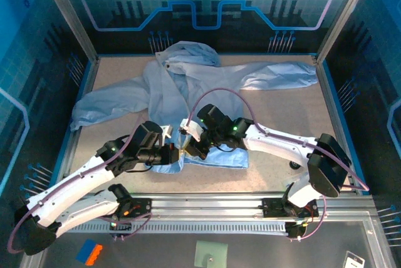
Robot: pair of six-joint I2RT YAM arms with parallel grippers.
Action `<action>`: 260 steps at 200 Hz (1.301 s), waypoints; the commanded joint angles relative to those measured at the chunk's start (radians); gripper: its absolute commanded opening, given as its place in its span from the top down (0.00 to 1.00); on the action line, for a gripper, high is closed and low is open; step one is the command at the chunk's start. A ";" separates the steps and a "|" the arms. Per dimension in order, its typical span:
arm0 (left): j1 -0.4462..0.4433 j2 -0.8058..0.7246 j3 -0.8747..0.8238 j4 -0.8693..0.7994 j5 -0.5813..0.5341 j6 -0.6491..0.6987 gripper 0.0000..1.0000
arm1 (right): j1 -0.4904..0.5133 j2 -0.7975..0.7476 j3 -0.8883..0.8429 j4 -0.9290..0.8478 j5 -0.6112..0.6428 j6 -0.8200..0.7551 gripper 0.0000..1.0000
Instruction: Zip up the jacket
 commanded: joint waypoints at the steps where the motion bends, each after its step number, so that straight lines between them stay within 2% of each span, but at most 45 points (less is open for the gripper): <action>1: -0.017 -0.013 0.010 -0.036 0.089 0.027 1.00 | -0.031 -0.022 -0.016 0.059 -0.049 -0.044 1.00; 43: -0.017 -0.018 0.013 -0.040 0.134 0.010 1.00 | -0.024 -0.037 -0.050 0.107 0.015 -0.053 1.00; 67: -0.017 -0.030 0.004 -0.039 0.154 -0.007 1.00 | 0.003 -0.059 -0.077 0.117 0.125 -0.072 1.00; 101: 0.016 -0.064 -0.048 0.015 0.160 -0.067 1.00 | 0.058 -0.129 -0.193 0.267 0.146 -0.054 1.00; 145: 0.061 -0.118 -0.098 0.117 0.168 -0.161 0.63 | 0.091 -0.124 -0.259 0.370 0.131 0.019 1.00; 186: 0.090 -0.182 -0.154 0.143 0.109 -0.297 0.48 | 0.097 -0.113 -0.261 0.392 0.131 0.031 1.00; 220: 0.091 -0.224 -0.276 0.302 0.111 -0.429 0.48 | 0.103 -0.112 -0.269 0.397 0.134 0.040 1.00; 260: 0.091 -0.239 -0.328 0.384 0.105 -0.469 0.62 | 0.106 -0.104 -0.270 0.399 0.133 0.048 1.00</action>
